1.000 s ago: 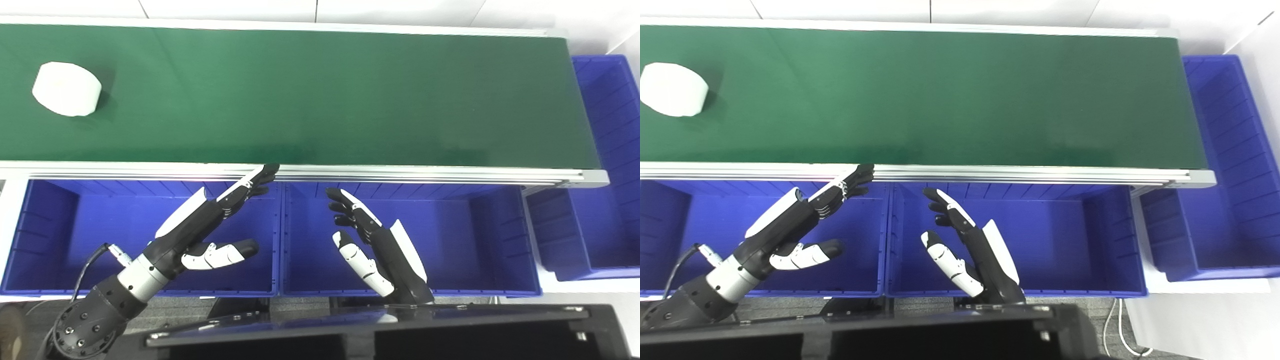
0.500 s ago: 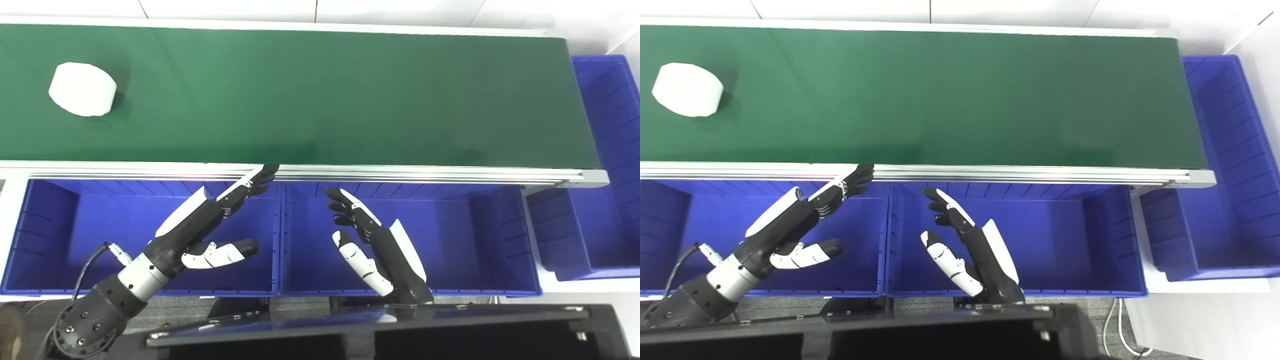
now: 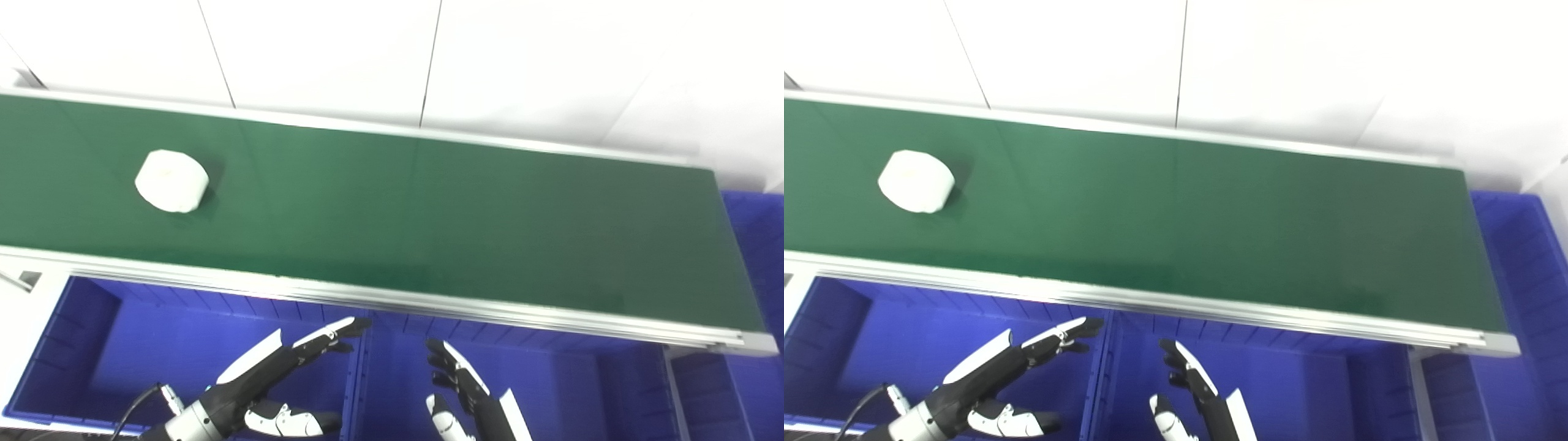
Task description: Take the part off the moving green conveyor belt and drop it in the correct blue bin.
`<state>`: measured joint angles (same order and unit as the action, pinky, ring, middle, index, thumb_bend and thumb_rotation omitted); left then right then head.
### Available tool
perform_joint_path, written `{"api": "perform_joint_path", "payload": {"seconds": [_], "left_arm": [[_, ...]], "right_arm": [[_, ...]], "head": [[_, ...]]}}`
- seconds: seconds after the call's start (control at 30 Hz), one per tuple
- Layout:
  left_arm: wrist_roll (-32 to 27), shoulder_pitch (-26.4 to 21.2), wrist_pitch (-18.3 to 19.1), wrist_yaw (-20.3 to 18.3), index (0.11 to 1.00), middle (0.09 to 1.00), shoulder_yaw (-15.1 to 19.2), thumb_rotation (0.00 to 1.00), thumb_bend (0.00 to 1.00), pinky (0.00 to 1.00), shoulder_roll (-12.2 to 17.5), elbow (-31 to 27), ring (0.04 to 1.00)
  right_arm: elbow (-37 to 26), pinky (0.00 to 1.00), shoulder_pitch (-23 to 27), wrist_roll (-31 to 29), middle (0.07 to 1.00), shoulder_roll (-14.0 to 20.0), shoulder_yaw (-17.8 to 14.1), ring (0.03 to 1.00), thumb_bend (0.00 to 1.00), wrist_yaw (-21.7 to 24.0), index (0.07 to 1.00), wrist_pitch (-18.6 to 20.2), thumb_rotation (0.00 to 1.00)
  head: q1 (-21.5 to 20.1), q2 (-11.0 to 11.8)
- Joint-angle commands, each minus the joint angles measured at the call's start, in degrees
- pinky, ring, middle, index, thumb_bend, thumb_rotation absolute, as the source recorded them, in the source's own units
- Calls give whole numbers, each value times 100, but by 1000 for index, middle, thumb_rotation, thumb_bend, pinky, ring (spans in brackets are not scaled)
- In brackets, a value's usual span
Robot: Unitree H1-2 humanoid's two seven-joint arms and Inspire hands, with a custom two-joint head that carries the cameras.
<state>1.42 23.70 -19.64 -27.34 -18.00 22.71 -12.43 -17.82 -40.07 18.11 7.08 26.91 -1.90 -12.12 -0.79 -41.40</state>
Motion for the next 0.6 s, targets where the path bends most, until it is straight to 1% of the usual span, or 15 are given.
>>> {"api": "perform_joint_path", "payload": {"seconds": [0.0, 0.17, 0.27, 0.4, 0.57], "left_arm": [[-40, -27, -230, 71, 932, 967, 14, 484, 428, 842, -17, -100, 933], [-19, -45, -123, 61, 928, 969, -17, 448, 425, 839, -3, -146, 930], [-15, -49, -89, 61, 931, 971, -36, 446, 427, 846, -11, -182, 934], [0, -45, -90, 78, 928, 967, -45, 438, 430, 835, -18, -209, 928], [-9, -60, -181, 97, 933, 963, -21, 477, 438, 832, 1, -247, 924]], "right_arm": [[-20, 802, -114, 0, 907, -16, 82, 877, 286, 49, 884, -347, 749], [22, 804, -96, -25, 907, -6, 66, 876, 279, 32, 886, -415, 728], [23, 814, -99, -47, 909, 13, 53, 882, 276, 32, 887, -449, 724], [34, 821, -98, -60, 912, 29, 36, 887, 271, 40, 892, -482, 752], [54, 824, -86, -64, 916, 46, 42, 890, 271, 60, 899, -474, 783]], "head": [[9, -3], [121, -40], [217, -51], [270, -57], [206, -80]]}}
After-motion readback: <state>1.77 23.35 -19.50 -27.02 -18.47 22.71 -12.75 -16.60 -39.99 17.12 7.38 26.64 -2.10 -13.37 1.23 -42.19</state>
